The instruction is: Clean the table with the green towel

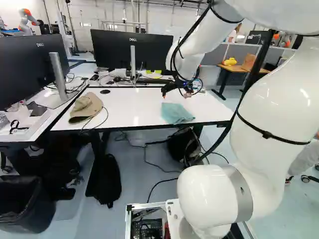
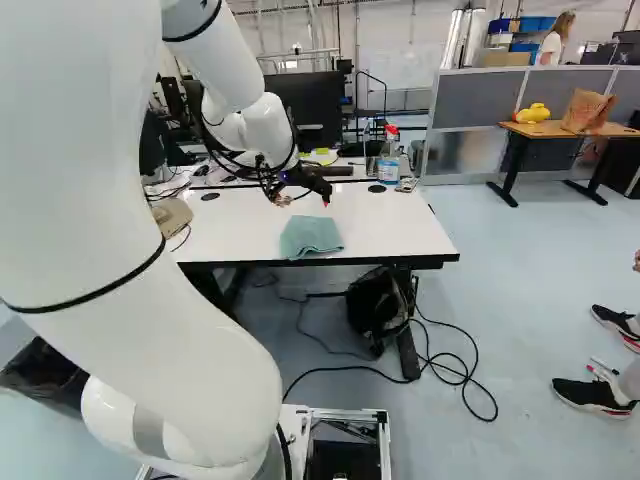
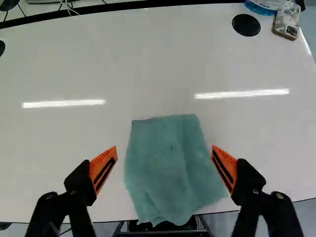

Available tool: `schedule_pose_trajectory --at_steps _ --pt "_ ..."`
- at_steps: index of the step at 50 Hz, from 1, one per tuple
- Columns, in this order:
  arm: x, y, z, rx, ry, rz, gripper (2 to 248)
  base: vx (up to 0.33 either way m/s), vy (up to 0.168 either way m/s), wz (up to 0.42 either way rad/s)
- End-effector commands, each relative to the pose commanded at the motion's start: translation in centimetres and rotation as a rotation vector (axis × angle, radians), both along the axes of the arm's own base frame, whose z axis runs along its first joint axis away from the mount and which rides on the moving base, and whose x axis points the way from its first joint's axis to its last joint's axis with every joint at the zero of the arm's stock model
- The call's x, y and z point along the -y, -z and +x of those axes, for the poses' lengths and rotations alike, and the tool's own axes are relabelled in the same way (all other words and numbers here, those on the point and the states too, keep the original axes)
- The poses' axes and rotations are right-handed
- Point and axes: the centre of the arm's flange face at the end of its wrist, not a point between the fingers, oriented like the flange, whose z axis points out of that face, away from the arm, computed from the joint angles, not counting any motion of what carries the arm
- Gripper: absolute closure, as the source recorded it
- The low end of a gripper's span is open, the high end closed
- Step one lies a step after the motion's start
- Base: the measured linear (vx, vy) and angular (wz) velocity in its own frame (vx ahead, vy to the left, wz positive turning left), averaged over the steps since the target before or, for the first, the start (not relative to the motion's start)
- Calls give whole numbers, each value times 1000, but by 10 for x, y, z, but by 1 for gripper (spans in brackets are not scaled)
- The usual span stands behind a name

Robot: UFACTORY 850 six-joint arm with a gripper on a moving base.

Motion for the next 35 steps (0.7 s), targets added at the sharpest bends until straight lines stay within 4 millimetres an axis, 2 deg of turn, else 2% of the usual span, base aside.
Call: schedule_pose_trajectory --at_steps 35 --pt "-5 0 -1 0 -10 0 3 0 0 0"
